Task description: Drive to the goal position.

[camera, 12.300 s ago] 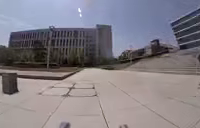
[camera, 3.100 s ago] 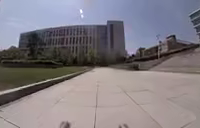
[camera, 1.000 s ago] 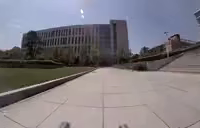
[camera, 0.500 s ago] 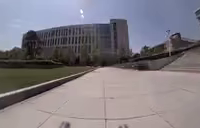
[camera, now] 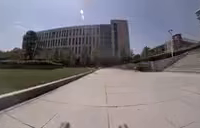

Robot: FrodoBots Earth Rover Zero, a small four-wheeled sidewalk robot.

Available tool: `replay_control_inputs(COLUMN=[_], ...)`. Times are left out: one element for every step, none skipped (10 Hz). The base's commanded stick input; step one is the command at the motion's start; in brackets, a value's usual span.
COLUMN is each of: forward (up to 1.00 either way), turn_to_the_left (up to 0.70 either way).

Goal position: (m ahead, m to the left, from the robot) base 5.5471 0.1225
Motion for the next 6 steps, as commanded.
replay_control_inputs(forward=[0.70,0.70,0.70,0.70,0.70,0.70], turn_to_the_left=[0.00,0.00,0.00,0.00,0.00,0.00])
